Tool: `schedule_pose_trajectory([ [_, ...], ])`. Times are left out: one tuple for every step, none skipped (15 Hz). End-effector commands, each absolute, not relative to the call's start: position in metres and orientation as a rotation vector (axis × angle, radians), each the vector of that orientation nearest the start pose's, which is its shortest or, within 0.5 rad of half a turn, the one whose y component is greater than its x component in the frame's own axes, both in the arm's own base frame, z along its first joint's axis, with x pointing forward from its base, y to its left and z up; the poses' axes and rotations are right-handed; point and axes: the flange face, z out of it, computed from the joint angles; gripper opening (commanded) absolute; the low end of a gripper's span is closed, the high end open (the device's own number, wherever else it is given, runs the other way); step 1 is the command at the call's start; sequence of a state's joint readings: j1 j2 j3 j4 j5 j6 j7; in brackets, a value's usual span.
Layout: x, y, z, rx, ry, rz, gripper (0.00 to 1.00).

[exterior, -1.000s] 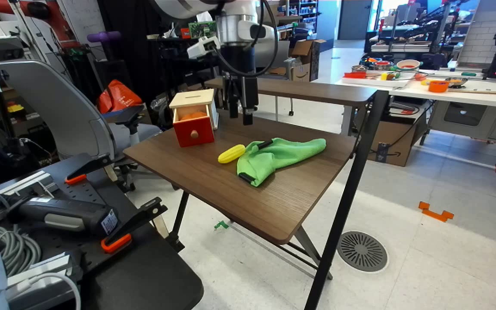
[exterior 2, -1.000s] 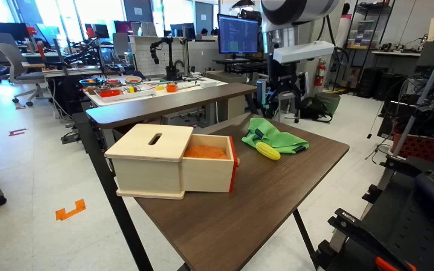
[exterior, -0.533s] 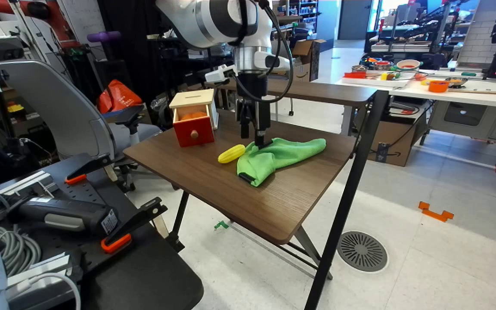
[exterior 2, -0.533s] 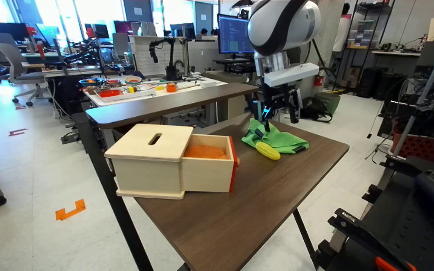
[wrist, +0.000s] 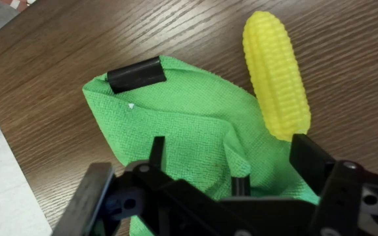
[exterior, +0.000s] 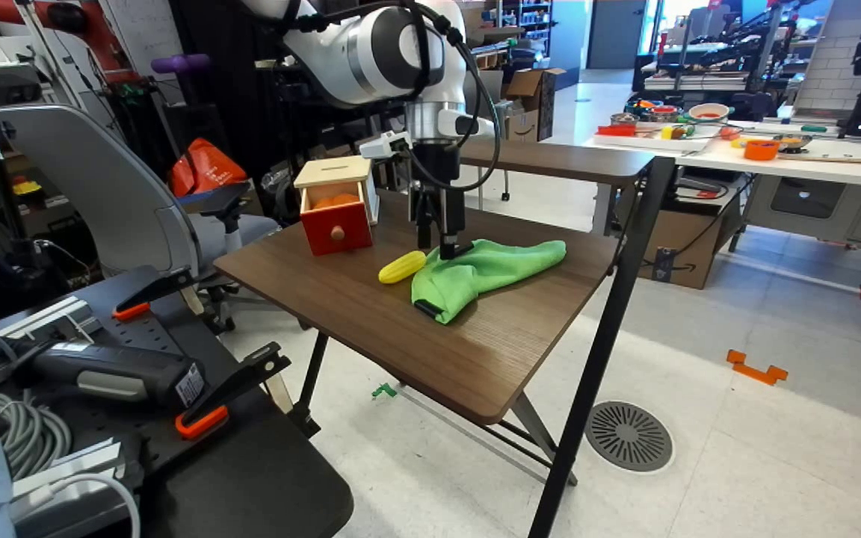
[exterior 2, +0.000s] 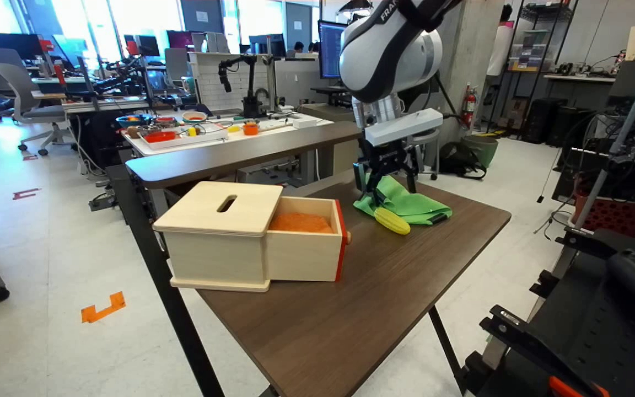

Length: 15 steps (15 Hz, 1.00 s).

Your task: Unfold the green cloth

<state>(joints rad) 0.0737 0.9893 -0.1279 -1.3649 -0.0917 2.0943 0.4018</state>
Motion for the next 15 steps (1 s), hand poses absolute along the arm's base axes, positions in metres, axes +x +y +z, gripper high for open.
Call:
schedule_pose_trajectory([
  [0.710, -0.026, 0.098, -3.322, 0.613, 0.380, 0.66],
  [0.711, -0.027, 0.098, -3.323, 0.614, 0.382, 0.56],
  [0.712, -0.028, 0.098, -3.324, 0.617, 0.384, 0.49],
  [0.713, -0.029, 0.097, -3.325, 0.618, 0.384, 0.42],
  [0.714, -0.030, 0.097, -3.327, 0.621, 0.388, 0.34],
  [0.714, -0.031, 0.097, -3.329, 0.622, 0.391, 0.27],
  [0.715, -0.032, 0.097, -3.330, 0.623, 0.390, 0.19],
  [0.716, -0.033, 0.097, -3.331, 0.626, 0.389, 0.12],
  [0.716, -0.035, 0.098, -3.331, 0.629, 0.386, 0.03],
  [0.717, -0.036, 0.099, -3.331, 0.632, 0.381, 0.00],
  [0.718, -0.037, 0.104, -3.329, 0.636, 0.369, 0.00],
  [0.719, -0.038, 0.109, -3.325, 0.638, 0.359, 0.00],
  [0.720, -0.040, 0.116, -3.324, 0.641, 0.342, 0.00],
  [0.721, -0.041, 0.120, -3.323, 0.643, 0.329, 0.00],
  [0.722, -0.042, 0.126, -3.326, 0.645, 0.313, 0.00],
])
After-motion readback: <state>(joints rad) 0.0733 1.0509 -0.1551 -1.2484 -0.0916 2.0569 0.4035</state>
